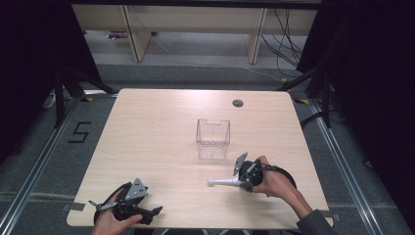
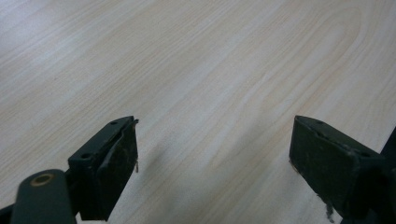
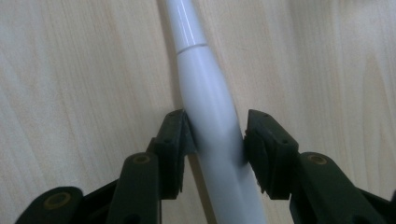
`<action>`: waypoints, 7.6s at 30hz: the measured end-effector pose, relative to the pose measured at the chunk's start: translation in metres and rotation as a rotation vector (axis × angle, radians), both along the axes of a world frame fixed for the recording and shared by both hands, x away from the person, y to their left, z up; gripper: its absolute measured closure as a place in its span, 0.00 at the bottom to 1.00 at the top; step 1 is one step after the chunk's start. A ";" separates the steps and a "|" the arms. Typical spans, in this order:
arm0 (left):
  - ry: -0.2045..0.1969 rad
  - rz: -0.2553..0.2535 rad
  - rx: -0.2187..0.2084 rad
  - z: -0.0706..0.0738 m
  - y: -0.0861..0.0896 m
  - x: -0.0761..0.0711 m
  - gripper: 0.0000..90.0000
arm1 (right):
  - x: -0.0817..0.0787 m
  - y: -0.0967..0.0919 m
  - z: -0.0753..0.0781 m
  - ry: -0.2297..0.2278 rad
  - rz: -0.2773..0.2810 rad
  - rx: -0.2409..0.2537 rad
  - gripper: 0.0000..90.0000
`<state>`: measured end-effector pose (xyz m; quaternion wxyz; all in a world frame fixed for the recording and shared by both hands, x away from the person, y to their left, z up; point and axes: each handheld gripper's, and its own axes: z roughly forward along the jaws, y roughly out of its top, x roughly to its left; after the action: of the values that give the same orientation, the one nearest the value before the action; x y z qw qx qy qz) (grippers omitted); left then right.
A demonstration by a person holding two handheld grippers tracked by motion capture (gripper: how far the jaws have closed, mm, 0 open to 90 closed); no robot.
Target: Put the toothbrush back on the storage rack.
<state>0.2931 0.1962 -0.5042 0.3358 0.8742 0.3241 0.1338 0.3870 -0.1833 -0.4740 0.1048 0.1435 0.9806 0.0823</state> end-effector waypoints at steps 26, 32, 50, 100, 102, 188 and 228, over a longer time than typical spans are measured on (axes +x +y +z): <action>0.002 -0.004 0.001 0.000 0.000 0.000 0.16 | 0.016 0.016 0.000 0.126 0.027 -0.138 0.74; 0.002 -0.004 -0.002 0.000 0.000 0.000 0.16 | 0.016 0.018 0.000 0.141 0.010 -0.149 0.74; -0.002 0.005 -0.005 0.000 0.000 0.000 0.16 | 0.003 0.008 0.018 0.085 -0.103 -0.050 0.74; 0.007 0.019 -0.012 0.000 0.000 0.000 0.16 | 0.017 -0.028 0.089 -0.178 -0.282 0.666 0.74; 0.012 0.020 -0.020 0.000 0.000 -0.001 0.16 | 0.020 -0.027 0.093 -0.183 -0.274 0.676 0.74; 0.009 0.012 -0.015 0.001 0.000 -0.001 0.16 | 0.112 0.061 0.081 -0.149 -0.309 0.643 0.74; 0.004 0.010 -0.013 0.000 0.000 -0.001 0.16 | 0.124 0.082 0.046 -0.071 -0.307 0.503 0.74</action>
<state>0.2920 0.1963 -0.5039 0.3401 0.8707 0.3301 0.1316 0.5109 -0.1011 -0.4278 0.1114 0.3088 0.8919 0.3111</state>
